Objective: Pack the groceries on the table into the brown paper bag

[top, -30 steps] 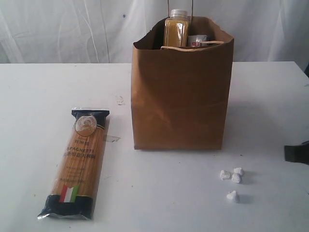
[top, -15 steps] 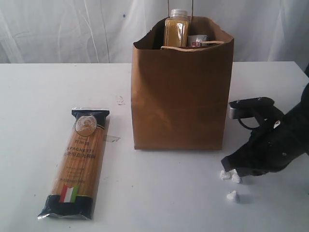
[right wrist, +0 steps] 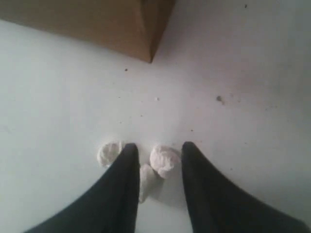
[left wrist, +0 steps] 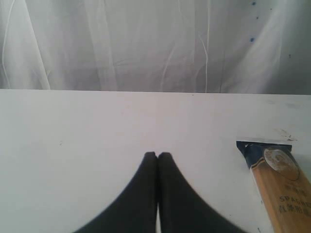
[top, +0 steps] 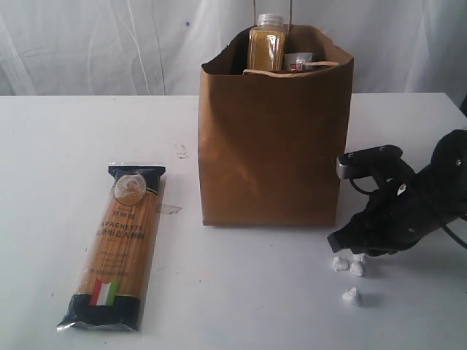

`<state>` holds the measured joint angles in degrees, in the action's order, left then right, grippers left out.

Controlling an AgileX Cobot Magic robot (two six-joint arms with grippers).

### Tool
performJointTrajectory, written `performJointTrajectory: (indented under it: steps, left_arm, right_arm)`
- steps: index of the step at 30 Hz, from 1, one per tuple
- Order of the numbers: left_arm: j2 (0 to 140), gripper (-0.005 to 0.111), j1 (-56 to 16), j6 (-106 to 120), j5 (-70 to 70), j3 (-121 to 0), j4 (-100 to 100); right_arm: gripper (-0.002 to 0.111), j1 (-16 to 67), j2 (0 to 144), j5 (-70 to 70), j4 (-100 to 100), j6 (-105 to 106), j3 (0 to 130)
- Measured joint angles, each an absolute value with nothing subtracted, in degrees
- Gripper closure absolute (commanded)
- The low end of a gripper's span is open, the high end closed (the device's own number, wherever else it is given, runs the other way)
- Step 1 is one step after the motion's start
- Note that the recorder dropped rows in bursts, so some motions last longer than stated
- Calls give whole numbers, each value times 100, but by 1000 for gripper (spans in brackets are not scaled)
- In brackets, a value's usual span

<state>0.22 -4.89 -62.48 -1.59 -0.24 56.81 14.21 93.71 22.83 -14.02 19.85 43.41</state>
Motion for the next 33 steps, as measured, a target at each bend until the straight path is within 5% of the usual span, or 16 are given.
performJointTrajectory:
  steps: [8, 15, 33]
  left_arm:
    - [22, 106, -489, -6248, -159, -24, 5681]
    - [22, 106, -489, -6248, -159, -24, 5681]
    - [22, 106, -489, -6248, -159, -24, 5681]
  right_arm:
    - [80, 1421, 9910, 2034, -1295, 1997, 4341]
    - [95, 1421, 9876, 2090, -1305, 2009, 4341]
    - [95, 1430, 7343, 4435, -1563, 1350, 4558]
